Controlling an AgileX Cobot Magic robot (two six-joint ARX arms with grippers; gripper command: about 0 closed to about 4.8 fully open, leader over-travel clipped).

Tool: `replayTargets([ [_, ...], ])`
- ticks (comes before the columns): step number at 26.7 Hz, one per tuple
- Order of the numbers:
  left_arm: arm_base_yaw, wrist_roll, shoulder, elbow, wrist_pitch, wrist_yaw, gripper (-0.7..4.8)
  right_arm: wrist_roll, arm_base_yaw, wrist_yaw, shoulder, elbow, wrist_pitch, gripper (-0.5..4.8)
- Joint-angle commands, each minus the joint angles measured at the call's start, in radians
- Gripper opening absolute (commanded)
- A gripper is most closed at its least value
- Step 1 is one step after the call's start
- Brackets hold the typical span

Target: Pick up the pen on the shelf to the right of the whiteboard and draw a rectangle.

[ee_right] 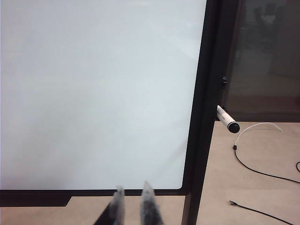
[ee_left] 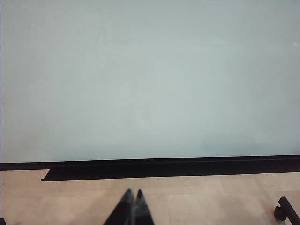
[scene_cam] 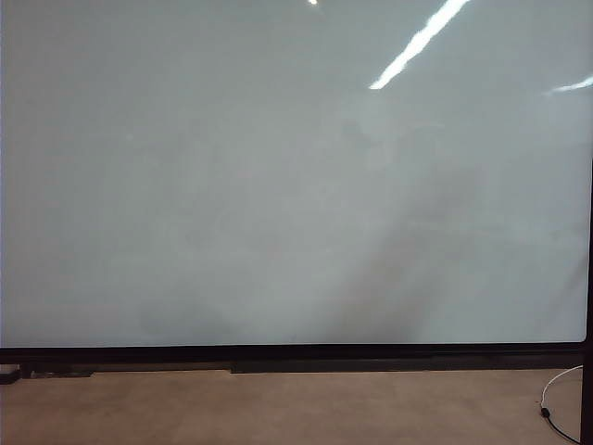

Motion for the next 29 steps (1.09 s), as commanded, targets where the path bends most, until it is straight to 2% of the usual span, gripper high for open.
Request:
replayTargets([
  [1, 0.0, 0.001, 0.0, 0.002, 0.01, 0.0, -0.04, 0.004, 0.0, -0.004, -0.002, -0.007, 0.019, 0.53],
  [12, 0.0, 0.001, 0.0, 0.002, 0.01, 0.0, -0.04, 0.006, 0.0, -0.008, -0.002, -0.007, 0.021, 0.53],
  [15, 0.0, 0.001, 0.0, 0.002, 0.01, 0.0, -0.04, 0.037, 0.001, -0.1, -0.002, -0.005, 0.024, 0.53],
  [16, 0.0, 0.001, 0.0, 0.002, 0.01, 0.0, -0.04, 0.052, 0.008, -0.181, -0.002, 0.004, 0.02, 0.52],
  [18, 0.0, 0.001, 0.0, 0.002, 0.01, 0.0, -0.04, 0.065, 0.018, -0.21, -0.002, 0.028, -0.01, 0.52],
  [20, 0.0, 0.001, 0.0, 0.002, 0.01, 0.0, -0.04, 0.08, 0.028, -0.191, -0.002, 0.081, -0.064, 0.48],
  [25, 0.0, 0.001, 0.0, 0.002, 0.01, 0.0, -0.04, 0.082, 0.016, -0.082, 0.081, 0.256, -0.065, 0.44],
  [27, 0.0, 0.001, 0.0, 0.002, 0.009, 0.0, -0.04, 0.07, -0.01, -0.091, 0.152, 0.324, -0.054, 0.54],
  [29, 0.0, 0.001, 0.0, 0.002, 0.01, 0.0, -0.04, 0.057, -0.042, -0.15, 0.205, 0.35, -0.02, 0.99],
])
